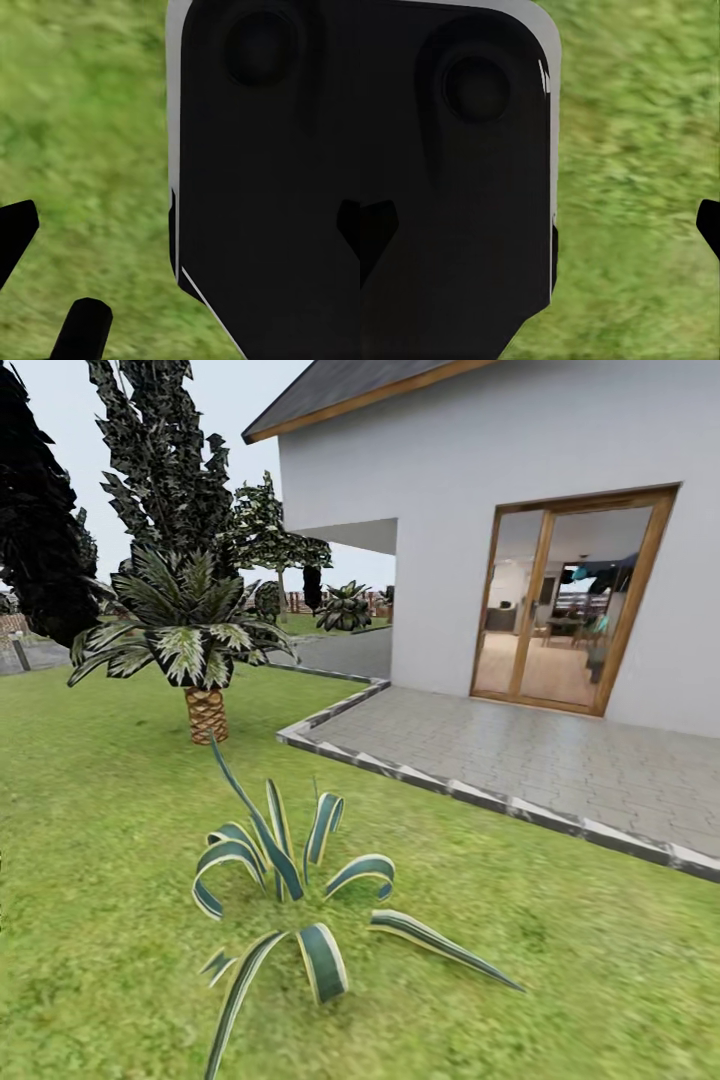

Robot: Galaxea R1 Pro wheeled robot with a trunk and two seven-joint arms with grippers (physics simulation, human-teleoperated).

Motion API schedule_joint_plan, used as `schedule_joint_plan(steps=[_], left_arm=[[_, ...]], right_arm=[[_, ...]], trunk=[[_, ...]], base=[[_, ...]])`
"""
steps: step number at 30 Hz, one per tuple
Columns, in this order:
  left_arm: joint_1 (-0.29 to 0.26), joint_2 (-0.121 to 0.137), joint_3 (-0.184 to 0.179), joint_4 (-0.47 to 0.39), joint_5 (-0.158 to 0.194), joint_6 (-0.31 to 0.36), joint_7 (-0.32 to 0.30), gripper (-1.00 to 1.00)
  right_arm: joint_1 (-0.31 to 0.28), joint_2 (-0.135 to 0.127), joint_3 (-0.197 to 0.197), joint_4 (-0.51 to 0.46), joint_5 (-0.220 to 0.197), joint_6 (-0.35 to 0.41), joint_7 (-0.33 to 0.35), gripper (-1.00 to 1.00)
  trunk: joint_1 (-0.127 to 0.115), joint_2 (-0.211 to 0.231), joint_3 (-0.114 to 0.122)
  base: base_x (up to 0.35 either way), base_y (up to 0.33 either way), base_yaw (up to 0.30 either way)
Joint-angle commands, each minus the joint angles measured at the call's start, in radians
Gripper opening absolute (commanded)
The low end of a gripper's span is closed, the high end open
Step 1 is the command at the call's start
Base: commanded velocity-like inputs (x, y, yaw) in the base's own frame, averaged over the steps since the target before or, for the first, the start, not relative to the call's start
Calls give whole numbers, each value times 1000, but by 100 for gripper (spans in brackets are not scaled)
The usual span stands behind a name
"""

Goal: Take the three Easter eggs out of the wicker basket on the lawn in the garden, then place them on the lawn next to a single tree (choose any tree) so that all three eggs are next to the same tree and none are left in the basket.

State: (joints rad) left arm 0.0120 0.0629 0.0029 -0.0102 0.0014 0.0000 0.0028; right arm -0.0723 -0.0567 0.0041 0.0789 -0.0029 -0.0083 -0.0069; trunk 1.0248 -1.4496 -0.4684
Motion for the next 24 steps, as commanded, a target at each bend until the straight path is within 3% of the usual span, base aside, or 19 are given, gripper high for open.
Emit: schedule_joint_plan(steps=[1,24], left_arm=[[0,0,0,-2,0,0,0,100],[0,-2,0,-1,-3,1,1,100]], right_arm=[[-1,0,0,3,0,-1,-1,100],[-1,5,0,3,0,-1,-1,100]], trunk=[[0,0,-1],[0,0,-1]], base=[[127,223,0],[16,19,-13]])
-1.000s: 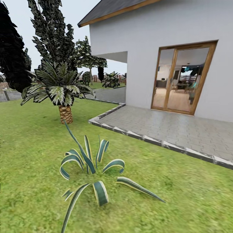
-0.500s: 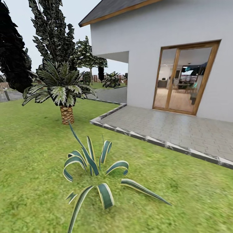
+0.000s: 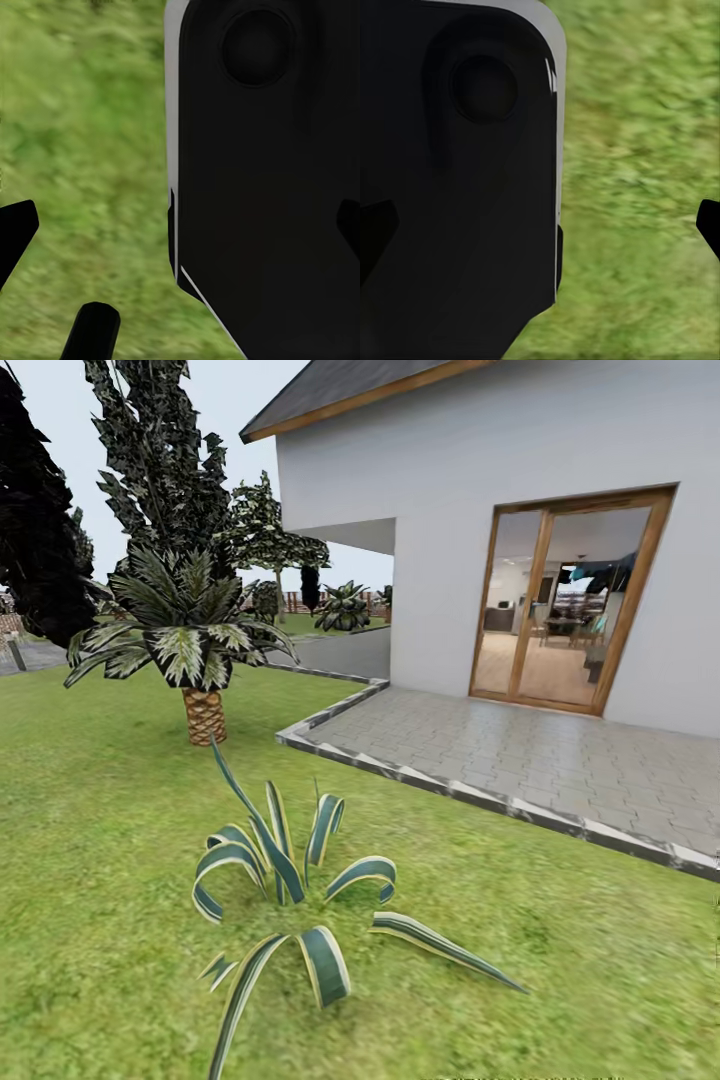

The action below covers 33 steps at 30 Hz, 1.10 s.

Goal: Take the three Easter eggs out of the wicker basket on the lawn in the garden, then place them on the lawn next to a single tree (choose any tree) so that all three eggs are next to the same tree and none are left in the basket.

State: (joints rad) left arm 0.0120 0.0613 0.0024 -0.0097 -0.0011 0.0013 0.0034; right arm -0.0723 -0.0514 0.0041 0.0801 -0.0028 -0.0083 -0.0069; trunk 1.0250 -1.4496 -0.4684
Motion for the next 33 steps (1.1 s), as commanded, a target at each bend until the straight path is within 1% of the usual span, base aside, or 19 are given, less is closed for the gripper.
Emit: schedule_joint_plan(steps=[1,8,13,28,33], left_arm=[[0,0,0,-1,0,0,0,100],[0,0,0,-1,0,0,0,100],[0,0,0,-1,1,0,0,100],[0,1,1,-1,3,-1,0,100],[0,1,1,-1,1,-1,0,100]], right_arm=[[-1,0,0,2,0,-1,-1,100],[-1,1,0,3,0,-2,-1,100],[-1,1,0,3,-1,-1,-1,100],[-1,1,0,3,0,-1,-1,100],[-1,1,0,3,0,-1,-1,100]], trunk=[[0,0,-1],[0,0,-1],[0,0,-1],[0,0,-1],[0,0,-1]], base=[[0,0,-209],[0,0,-264],[0,35,-79],[0,295,-3],[0,111,0]])
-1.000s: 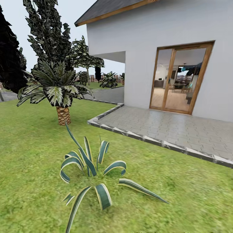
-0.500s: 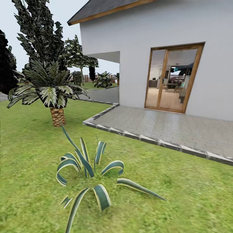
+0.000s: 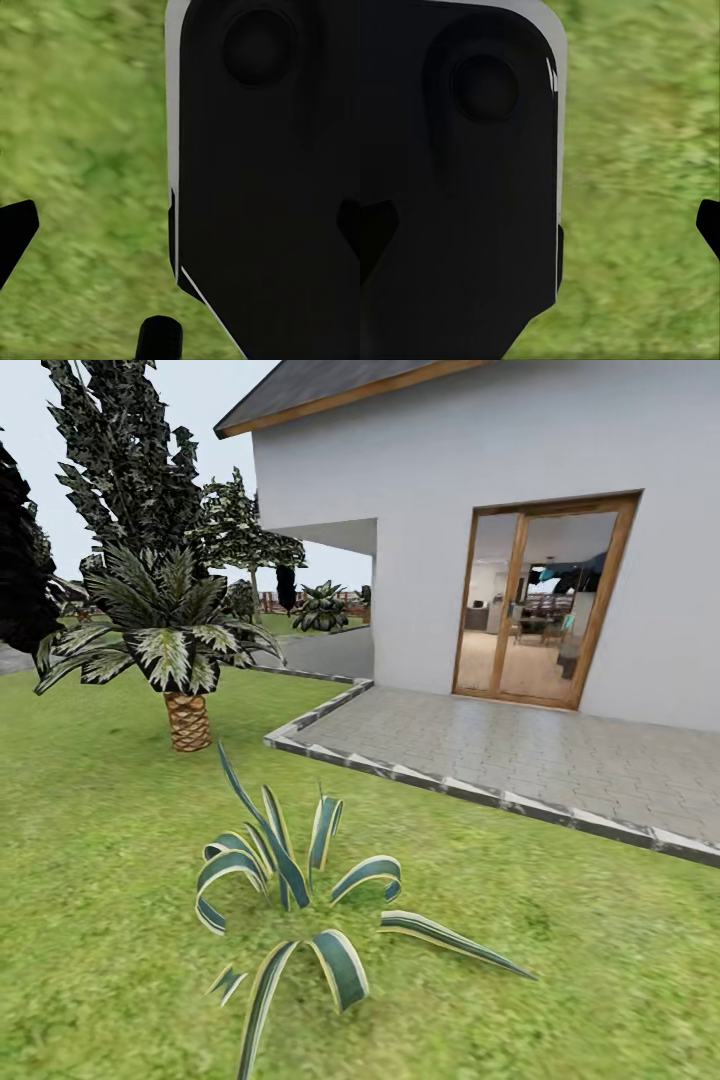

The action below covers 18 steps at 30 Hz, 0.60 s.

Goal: Take the three Easter eggs out of the wicker basket on the lawn in the garden, then place them on the lawn next to a single tree (choose any tree) so that all three eggs are next to the same tree and none are left in the basket.

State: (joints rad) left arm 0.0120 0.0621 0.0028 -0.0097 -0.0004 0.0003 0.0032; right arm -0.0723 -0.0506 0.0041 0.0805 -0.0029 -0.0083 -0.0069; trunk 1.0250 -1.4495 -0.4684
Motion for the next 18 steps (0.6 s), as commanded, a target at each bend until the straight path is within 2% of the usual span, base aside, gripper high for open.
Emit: schedule_joint_plan(steps=[1,6,18], left_arm=[[0,0,0,-1,0,0,0,100],[0,0,0,-1,1,0,0,100],[0,0,0,-1,-1,0,0,100]], right_arm=[[-1,0,0,2,0,-1,-1,100],[-1,0,0,2,0,-1,-1,100],[-1,0,0,2,0,-2,-1,100]], trunk=[[0,0,-1],[0,0,-1],[0,0,-1]], base=[[0,27,0],[0,8,-43],[0,1,-237]])
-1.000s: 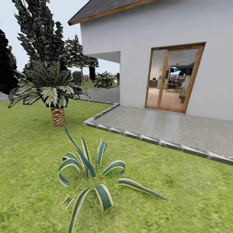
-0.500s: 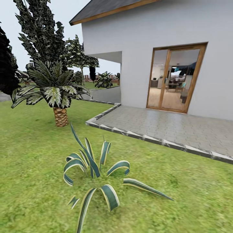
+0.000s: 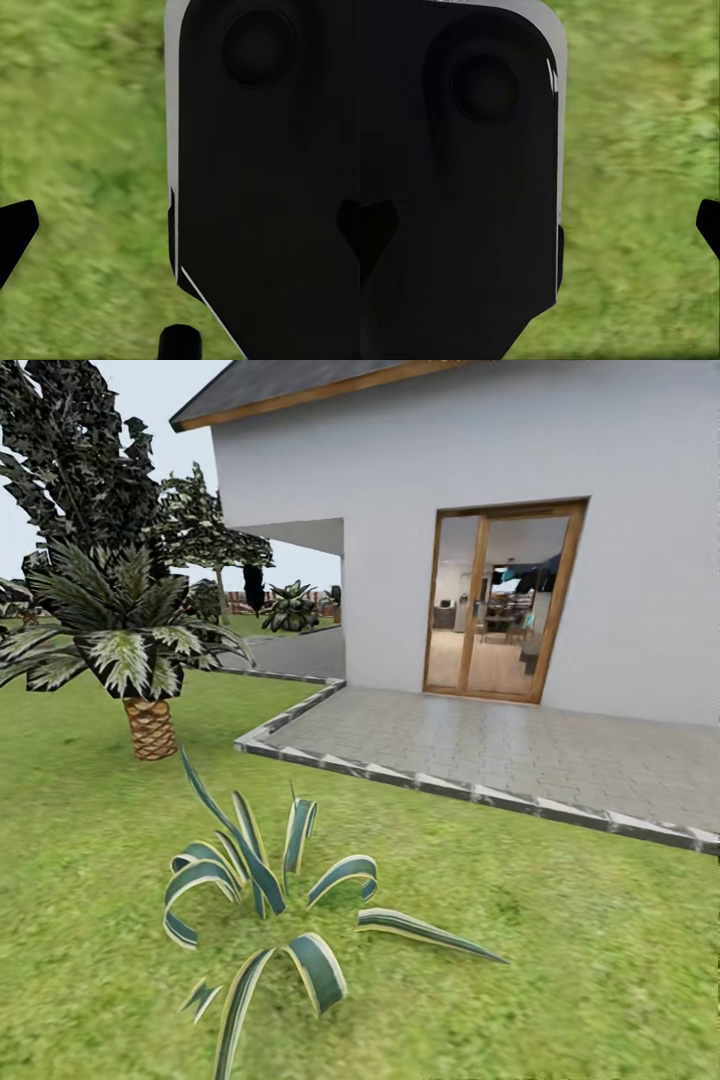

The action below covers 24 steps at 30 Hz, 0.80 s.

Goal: Take the three Easter eggs out of the wicker basket on the lawn in the garden, then place them on the lawn next to a single tree (choose any tree) so that all three eggs are next to the same tree and none are left in the basket.

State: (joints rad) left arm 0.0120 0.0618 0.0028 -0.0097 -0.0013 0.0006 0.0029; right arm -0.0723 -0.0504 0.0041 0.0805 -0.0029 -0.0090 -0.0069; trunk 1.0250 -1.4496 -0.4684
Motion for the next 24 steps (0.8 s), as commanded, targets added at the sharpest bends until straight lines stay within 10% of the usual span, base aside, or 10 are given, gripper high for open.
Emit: schedule_joint_plan(steps=[1,24], left_arm=[[0,0,0,-1,0,0,0,100],[0,1,0,-1,0,1,0,100]], right_arm=[[-1,0,0,2,0,-1,-1,100],[-1,1,0,5,0,0,-1,100]], trunk=[[0,0,-1],[0,0,-1]], base=[[0,24,-108],[0,283,-8]])
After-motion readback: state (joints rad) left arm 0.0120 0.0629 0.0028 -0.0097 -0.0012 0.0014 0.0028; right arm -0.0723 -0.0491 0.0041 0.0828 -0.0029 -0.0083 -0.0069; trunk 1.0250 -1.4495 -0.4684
